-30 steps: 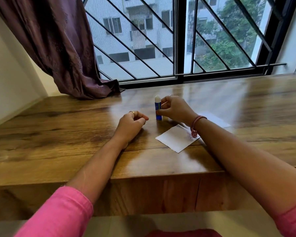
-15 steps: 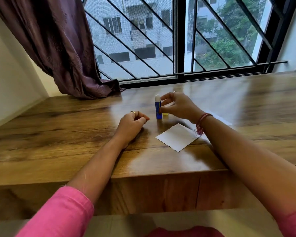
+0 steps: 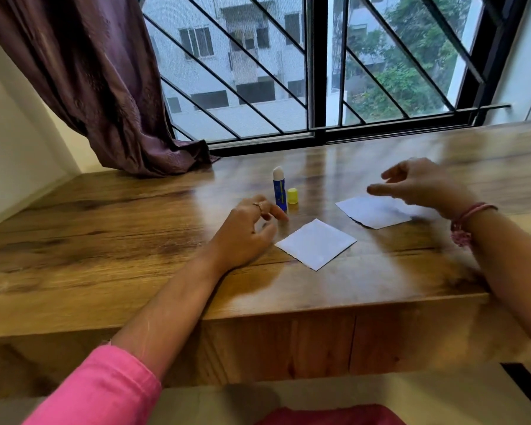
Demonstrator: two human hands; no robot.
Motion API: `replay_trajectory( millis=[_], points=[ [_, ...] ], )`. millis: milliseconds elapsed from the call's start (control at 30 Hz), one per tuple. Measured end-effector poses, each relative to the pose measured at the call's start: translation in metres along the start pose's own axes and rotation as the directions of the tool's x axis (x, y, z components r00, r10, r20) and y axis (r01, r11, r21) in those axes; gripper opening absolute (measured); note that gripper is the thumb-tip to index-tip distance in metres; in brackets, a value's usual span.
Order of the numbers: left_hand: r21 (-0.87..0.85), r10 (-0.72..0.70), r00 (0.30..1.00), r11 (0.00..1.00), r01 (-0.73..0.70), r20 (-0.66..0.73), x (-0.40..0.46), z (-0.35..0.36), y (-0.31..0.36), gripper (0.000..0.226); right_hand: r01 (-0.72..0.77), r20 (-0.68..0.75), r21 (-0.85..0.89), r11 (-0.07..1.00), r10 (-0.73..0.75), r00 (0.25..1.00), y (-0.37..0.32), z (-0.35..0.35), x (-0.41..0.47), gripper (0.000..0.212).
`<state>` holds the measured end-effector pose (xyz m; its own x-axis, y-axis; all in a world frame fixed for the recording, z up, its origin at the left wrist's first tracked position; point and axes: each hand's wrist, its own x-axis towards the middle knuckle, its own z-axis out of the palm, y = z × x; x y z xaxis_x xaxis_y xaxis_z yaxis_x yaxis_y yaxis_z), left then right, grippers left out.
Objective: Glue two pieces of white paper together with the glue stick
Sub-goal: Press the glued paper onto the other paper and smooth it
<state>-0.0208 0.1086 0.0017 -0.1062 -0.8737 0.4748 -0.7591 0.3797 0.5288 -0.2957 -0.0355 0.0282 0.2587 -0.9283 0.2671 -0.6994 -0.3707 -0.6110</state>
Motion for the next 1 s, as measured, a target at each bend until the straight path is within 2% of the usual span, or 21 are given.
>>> replay_trajectory(
  millis=[100,233,400,567,767,1000],
  points=[
    [0.081,0.08,0.991,0.993,-0.09,0.109,-0.005,0.0,0.007,0.035,-0.049,0.045,-0.087,0.995,0.053,0.998,0.008,0.007,-0.007,0.061],
    [0.136,0.122,0.971,0.979,-0.152,0.208,-0.01,0.001,0.013,0.039,-0.029,0.04,-0.18,0.983,0.037,0.999,0.003,0.015,-0.007,0.071],
    [0.232,0.136,0.943,0.949,-0.211,0.303,-0.012,0.006,0.018,0.043,-0.025,0.052,-0.17,0.985,0.034,0.998,0.002,0.016,-0.01,0.072],
    [0.256,0.099,0.937,0.947,-0.191,0.334,-0.012,0.007,0.02,0.044,-0.027,0.032,-0.166,0.986,0.033,0.999,0.002,0.018,-0.011,0.073],
    [0.221,0.089,0.928,0.959,-0.178,0.362,-0.012,0.006,0.021,0.044,-0.028,0.016,-0.264,0.964,0.033,0.999,0.005,0.014,-0.012,0.074],
    [0.162,0.082,0.899,0.973,-0.166,0.43,-0.01,0.007,0.018,0.044,-0.02,0.056,-0.188,0.982,0.032,0.998,0.005,0.011,-0.013,0.07]
  ],
)
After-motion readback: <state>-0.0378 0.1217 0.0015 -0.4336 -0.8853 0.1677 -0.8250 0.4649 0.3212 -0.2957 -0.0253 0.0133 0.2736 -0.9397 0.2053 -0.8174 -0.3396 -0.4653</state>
